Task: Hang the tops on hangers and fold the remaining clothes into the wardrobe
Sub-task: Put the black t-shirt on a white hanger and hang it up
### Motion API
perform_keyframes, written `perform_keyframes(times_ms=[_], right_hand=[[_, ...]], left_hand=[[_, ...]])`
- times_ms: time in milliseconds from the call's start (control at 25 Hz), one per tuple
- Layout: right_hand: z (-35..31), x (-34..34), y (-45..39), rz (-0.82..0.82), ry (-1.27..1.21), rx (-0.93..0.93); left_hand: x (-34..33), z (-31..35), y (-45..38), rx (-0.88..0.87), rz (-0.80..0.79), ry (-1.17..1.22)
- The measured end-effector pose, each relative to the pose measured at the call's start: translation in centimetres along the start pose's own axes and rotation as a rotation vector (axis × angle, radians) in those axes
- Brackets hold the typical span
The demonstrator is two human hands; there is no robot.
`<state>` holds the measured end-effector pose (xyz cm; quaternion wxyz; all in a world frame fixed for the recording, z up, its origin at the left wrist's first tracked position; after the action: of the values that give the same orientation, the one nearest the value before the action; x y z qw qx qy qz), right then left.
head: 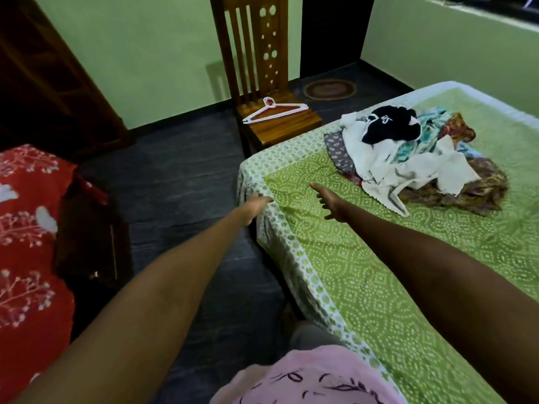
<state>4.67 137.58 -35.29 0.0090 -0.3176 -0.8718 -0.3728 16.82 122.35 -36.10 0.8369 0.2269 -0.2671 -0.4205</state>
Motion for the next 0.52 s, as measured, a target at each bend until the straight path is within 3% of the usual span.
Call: perform_keyframes(times_ms=[280,520], right_hand=[[-8.0,3.6,-13.2,0.040,-0.145,-0.033],[-10.1,9.6,-19.9,0.136,-0.297,-0.115]], left_hand=[[3.0,8.8,-14.7,0.040,0.061,-0.071],[-0.6,16.2,-24.9,0.019,-0.064,-0.150]])
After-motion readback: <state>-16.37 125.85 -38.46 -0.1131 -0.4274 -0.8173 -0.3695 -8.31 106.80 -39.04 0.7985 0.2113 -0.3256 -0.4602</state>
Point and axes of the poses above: each hand's wrist, its own y-axis away from the middle knuckle, its own x-axis out of the back of the hand, z = x × y, the point moved 6 cm from there along -y, towards the middle knuckle, and after that the axes turned 7 degrees about y, right-handed, at the moved point
